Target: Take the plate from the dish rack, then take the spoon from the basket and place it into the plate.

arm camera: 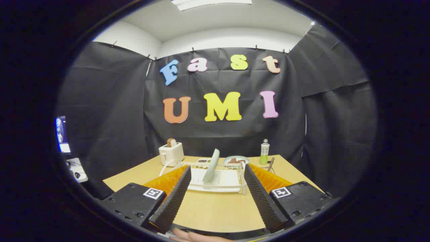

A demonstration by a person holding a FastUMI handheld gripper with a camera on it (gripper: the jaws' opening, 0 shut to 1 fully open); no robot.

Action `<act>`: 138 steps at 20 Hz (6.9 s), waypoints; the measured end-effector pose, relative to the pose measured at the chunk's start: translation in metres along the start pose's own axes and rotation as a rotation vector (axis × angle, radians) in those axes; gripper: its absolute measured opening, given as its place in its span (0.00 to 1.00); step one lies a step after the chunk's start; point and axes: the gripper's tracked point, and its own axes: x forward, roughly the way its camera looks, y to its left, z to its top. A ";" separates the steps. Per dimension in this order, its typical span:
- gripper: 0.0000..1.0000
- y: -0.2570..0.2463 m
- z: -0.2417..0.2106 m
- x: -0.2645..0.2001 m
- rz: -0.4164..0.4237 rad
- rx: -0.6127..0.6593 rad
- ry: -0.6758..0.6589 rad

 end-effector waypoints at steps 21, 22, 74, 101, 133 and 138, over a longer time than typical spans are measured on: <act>1.00 0.001 0.001 0.060 0.040 -0.015 0.108; 1.00 -0.001 0.001 0.071 0.036 -0.018 0.129; 0.13 -0.010 0.062 0.336 -0.591 -0.324 0.750; 0.14 -0.104 -0.214 0.155 0.063 0.447 0.945; 1.00 -0.285 -0.091 0.321 -0.255 0.087 0.317; 1.00 -0.300 -0.098 0.371 -0.284 0.066 0.347</act>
